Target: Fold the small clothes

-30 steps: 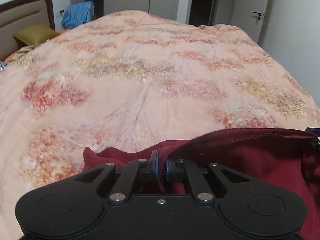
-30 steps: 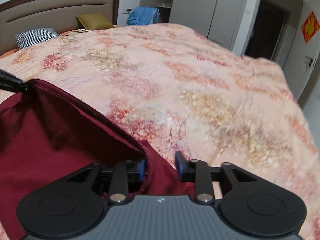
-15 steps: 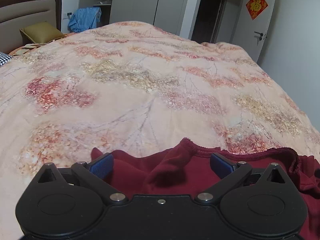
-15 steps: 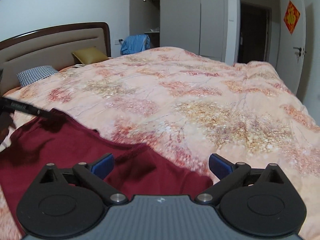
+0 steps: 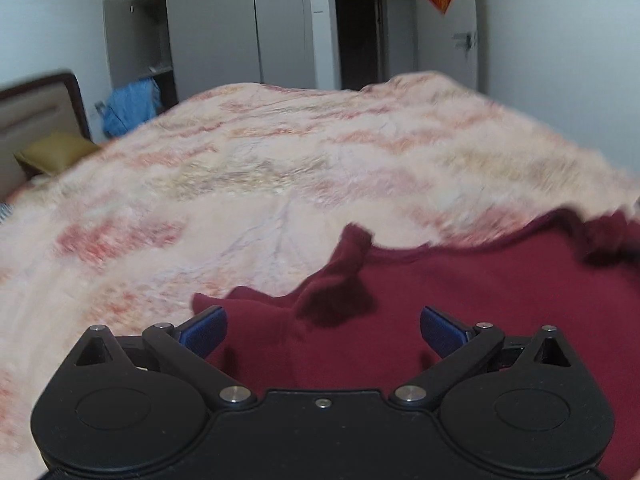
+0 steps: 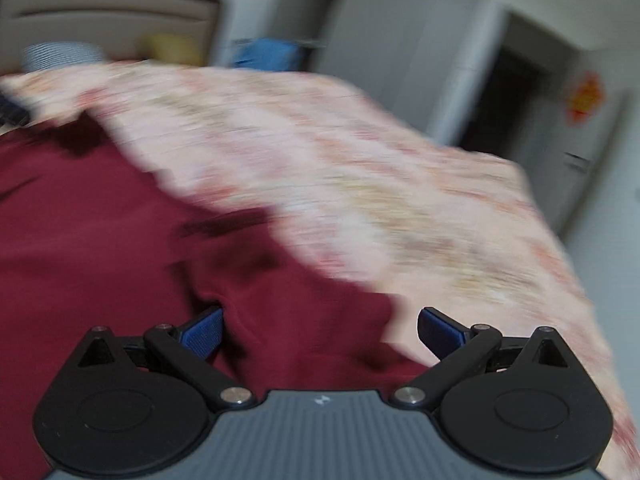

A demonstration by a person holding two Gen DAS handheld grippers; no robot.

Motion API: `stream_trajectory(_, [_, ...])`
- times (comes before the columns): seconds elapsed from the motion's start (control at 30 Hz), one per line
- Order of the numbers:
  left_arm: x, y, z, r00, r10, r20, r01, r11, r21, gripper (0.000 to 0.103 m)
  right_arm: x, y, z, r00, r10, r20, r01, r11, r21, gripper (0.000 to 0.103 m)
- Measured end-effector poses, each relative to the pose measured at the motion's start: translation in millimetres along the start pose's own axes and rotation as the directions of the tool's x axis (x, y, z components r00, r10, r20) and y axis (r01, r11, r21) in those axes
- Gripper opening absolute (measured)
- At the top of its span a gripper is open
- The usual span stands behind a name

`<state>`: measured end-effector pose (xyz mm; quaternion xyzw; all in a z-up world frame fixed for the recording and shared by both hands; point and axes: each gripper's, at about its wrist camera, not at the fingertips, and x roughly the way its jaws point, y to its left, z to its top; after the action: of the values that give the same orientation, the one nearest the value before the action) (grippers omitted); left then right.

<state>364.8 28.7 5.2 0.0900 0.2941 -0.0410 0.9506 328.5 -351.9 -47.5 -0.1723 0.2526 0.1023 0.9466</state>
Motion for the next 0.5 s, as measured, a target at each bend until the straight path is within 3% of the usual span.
stream_trajectory(0.07, [12, 3, 0, 0.996, 0.078, -0.029, -0.078, 0.997, 0.008, 0.102, 5, -25, -3, 0.994, -0.103, -0.021, 0.105, 0.986, 0.129, 0.103])
stream_trajectory(0.1, [17, 9, 2, 0.996, 0.087, -0.032, -0.087, 0.996, -0.006, 0.102, 7, -40, -5, 0.993, -0.113, -0.04, 0.119, 0.972, 0.201, 0.103])
stream_trajectory(0.17, [25, 24, 6, 0.993, 0.113, -0.031, -0.114, 0.993, -0.043, 0.102, 10, -62, -13, 0.995, -0.068, -0.068, 0.087, 0.944, 0.318, 0.103])
stream_trajectory(0.23, [36, 42, 7, 0.989, 0.127, -0.073, -0.133, 0.987, -0.089, 0.103, 10, -69, -20, 0.994, -0.068, -0.086, 0.093, 0.937, 0.337, 0.103])
stream_trajectory(0.37, [40, 63, 5, 0.992, 0.07, -0.106, -0.088, 0.98, -0.18, 0.102, 6, -79, -30, 0.986, -0.116, -0.123, 0.156, 0.907, 0.39, 0.103])
stream_trajectory(0.5, [20, 67, 10, 1.0, -0.003, -0.017, -0.002, 0.959, -0.282, 0.102, -23, -78, -31, 0.995, -0.091, -0.04, 0.099, 0.887, 0.451, 0.103])
